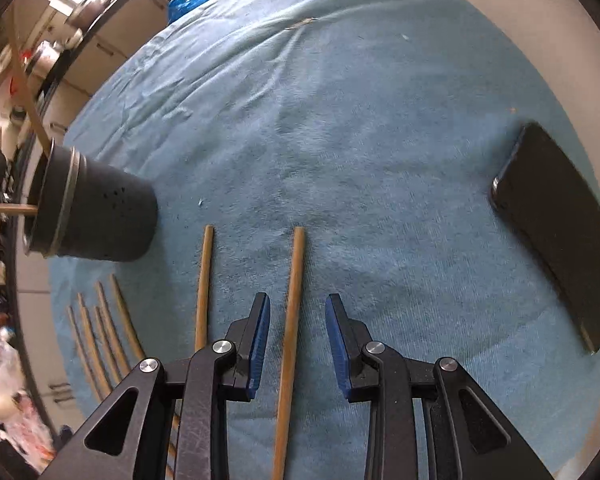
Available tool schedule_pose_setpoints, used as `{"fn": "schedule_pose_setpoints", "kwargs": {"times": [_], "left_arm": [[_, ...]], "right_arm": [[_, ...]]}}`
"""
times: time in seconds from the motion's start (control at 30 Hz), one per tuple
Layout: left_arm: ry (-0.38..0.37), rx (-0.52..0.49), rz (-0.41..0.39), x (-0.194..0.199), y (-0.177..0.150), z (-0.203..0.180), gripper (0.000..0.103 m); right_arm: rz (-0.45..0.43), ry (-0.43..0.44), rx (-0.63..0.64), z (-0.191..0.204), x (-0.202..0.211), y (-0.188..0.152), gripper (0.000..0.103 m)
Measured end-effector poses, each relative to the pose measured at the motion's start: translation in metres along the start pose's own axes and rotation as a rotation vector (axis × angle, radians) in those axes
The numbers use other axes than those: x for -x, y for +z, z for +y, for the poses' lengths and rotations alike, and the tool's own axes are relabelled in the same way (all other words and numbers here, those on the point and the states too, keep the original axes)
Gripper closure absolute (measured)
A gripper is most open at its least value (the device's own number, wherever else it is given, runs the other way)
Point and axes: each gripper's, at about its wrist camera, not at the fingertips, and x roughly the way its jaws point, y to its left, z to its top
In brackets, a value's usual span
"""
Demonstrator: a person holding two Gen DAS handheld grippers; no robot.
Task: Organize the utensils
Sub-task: 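Lower the right tool onto another chopstick and close it while the left tool moves to the row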
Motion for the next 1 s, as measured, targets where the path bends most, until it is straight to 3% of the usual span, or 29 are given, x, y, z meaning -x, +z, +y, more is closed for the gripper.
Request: {"fn": "schedule_pose_setpoints", "kwargs": {"times": [0.07,0.1,0.27,0.37,0.63,0.7,0.93,1.0], "left_arm": [[0.002,-0.005,0.005,-0.002,0.004,0.001,0.041],[0.003,-0.010,0.009,-0.004,0.007,0.001,0.041],[-0.025,-0.040,0.043,-0.018,0.023,-0.008,0.041],[-0.046,-0.072,0.085,-0.033,0.035,-0.018,0.041],[-0.007,-0.094,0.203,-0.091,0.070,-0.036,0.041],[0.005,-0.105,0.226,-0.104,0.076,-0.041,0.049],[0.047,-0.188,0.225,-0.122,0.095,-0.065,0.056],[0.088,-0.212,0.208,-0.123,0.097,-0.069,0.081]], "right_arm": [[0.015,-0.035,0.052,0.010,-0.003,-0.001,0.094],[0.014,-0.045,0.073,0.014,-0.003,-0.002,0.095],[0.003,-0.027,0.092,0.013,0.008,-0.012,0.097],[-0.056,0.026,0.085,0.006,0.032,-0.023,0.097],[-0.184,0.074,0.124,0.009,0.087,-0.047,0.097],[-0.205,0.077,0.132,0.008,0.098,-0.049,0.097],[-0.258,0.092,0.145,0.011,0.117,-0.054,0.097],[-0.262,0.102,0.148,0.014,0.117,-0.052,0.097]]}}
